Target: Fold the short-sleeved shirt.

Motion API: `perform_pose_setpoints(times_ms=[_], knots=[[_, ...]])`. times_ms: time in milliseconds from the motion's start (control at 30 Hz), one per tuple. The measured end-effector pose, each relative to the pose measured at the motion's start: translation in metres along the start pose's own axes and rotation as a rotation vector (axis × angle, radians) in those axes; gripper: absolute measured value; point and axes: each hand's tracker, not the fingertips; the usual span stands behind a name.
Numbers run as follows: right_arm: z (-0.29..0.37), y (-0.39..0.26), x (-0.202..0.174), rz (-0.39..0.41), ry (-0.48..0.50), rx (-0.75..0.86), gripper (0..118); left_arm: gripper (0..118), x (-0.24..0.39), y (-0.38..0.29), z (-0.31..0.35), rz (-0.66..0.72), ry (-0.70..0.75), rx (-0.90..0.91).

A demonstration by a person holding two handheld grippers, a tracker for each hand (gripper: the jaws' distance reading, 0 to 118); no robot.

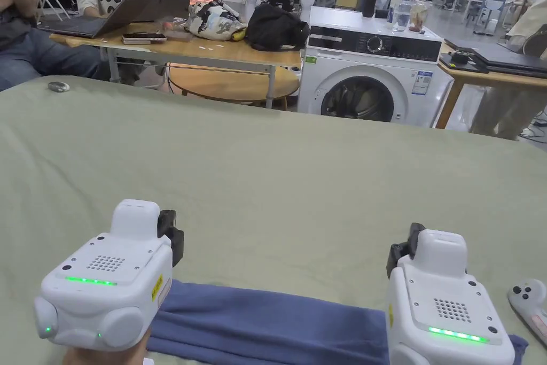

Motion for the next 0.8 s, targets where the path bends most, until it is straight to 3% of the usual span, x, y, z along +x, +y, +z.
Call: perform_pose_setpoints(times_ms=[167,367,433,500,533,600,733,800], knots=[[-0.006,0.003,-0.020,-0.005,0.041,-0.012,0,0,-0.044,0.003,0.004,0.032,-0.030,-0.102],[-0.012,0.000,-0.044,0.026,0.099,-0.034,0,0,-0.127,-0.011,-0.006,0.229,-0.174,-0.387],[-0.014,-0.002,-0.050,0.030,0.120,-0.046,0,17,-0.148,-0.018,-0.007,0.314,-0.239,-0.466],[-0.015,-0.004,-0.055,0.038,0.134,-0.059,0,56,-0.171,-0.029,-0.015,0.392,-0.313,-0.575],[-0.016,-0.006,-0.057,0.044,0.139,-0.063,0,69,-0.177,-0.034,-0.017,0.409,-0.327,-0.601],[-0.017,-0.008,-0.059,0.052,0.145,-0.072,0,74,-0.191,-0.045,-0.024,0.430,-0.364,-0.665],[-0.019,-0.011,-0.060,0.051,0.150,-0.091,0,74,-0.197,-0.080,-0.044,0.663,-0.509,-0.808],[-0.019,-0.012,-0.058,0.047,0.148,-0.100,0,74,-0.192,-0.085,-0.046,0.766,-0.616,-0.716]])
